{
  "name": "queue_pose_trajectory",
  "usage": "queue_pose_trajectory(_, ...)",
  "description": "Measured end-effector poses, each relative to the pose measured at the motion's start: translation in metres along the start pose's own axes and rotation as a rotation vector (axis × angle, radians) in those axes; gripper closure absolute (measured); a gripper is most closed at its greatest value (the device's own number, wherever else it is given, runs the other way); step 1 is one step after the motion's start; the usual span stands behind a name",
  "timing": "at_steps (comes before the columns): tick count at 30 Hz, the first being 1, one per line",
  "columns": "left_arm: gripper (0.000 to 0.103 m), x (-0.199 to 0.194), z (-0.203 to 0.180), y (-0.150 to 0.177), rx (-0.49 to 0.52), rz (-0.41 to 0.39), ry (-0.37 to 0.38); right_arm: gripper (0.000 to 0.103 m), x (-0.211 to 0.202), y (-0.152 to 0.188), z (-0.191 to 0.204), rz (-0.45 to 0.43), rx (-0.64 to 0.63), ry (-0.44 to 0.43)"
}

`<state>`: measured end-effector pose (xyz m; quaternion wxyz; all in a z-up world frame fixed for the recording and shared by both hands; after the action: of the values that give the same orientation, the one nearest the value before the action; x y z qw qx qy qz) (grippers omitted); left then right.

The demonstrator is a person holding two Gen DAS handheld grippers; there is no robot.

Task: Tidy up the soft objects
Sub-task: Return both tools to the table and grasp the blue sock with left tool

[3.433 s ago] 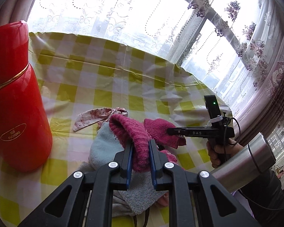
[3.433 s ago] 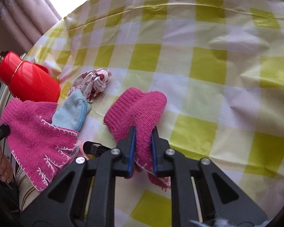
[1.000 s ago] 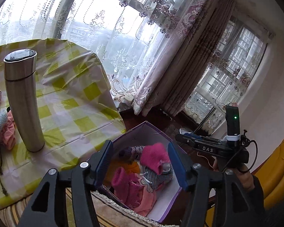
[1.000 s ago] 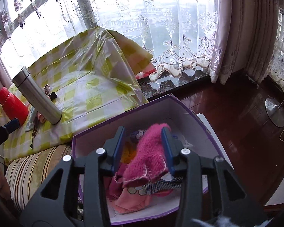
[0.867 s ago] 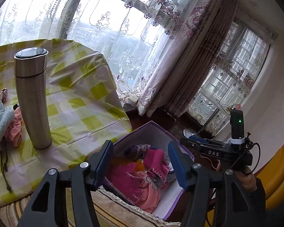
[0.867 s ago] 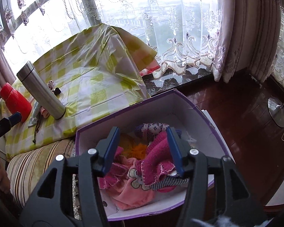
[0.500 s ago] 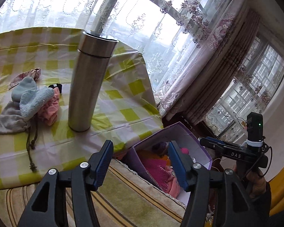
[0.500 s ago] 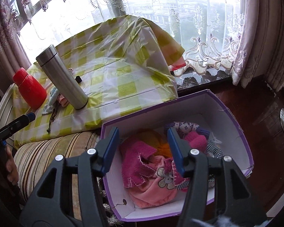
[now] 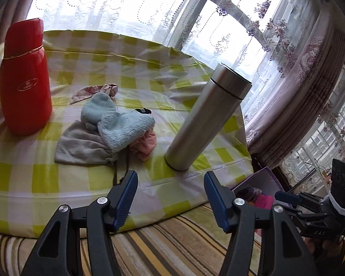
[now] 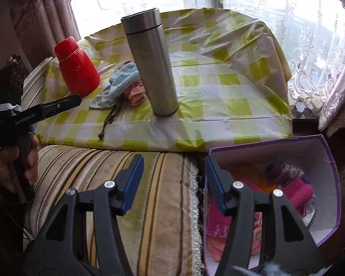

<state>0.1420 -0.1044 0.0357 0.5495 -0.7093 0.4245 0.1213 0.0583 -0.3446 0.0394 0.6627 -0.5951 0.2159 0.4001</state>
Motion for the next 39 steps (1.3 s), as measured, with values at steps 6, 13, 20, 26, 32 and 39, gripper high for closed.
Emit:
queue_pose_trajectory(6,0.042,0.019,0.026,-0.018,0.045,0.021,-0.056,0.042,0.036,-0.012,0.046,0.04,-0.077,-0.061)
queue_pose_trajectory(13,0.042,0.072,0.032,-0.046,0.147,0.083,-0.072,0.041,0.071,-0.024,0.077,0.065,-0.099,-0.097)
queue_pose_trajectory(20,0.042,0.127,0.038,-0.055,0.21,0.15,-0.123,0.04,0.102,-0.035,0.092,0.088,-0.085,-0.109)
queue_pose_trajectory(26,0.076,0.152,0.052,-0.061,0.189,0.188,-0.118,0.039,0.124,-0.044,0.101,0.101,-0.077,-0.103)
queue_pose_trajectory(32,0.089,0.136,0.069,-0.067,0.085,0.144,-0.05,0.038,0.146,-0.054,0.117,0.117,-0.109,-0.084)
queue_pose_trajectory(39,0.09,0.085,0.108,-0.079,-0.076,0.009,-0.033,0.035,0.175,-0.079,0.141,0.095,-0.188,-0.009)
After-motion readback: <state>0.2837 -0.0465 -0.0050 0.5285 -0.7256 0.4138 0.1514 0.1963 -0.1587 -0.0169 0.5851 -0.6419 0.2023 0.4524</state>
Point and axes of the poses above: each gripper's, at about its wrist camera, not at the fingertips, and x roughly the way its jaws point, z to its left, y to its underside, the point moved 5 cm from there along x, roughly the way its jaws point, and after that the axes turned 2 degrees about -y, right-handed, at the moved point
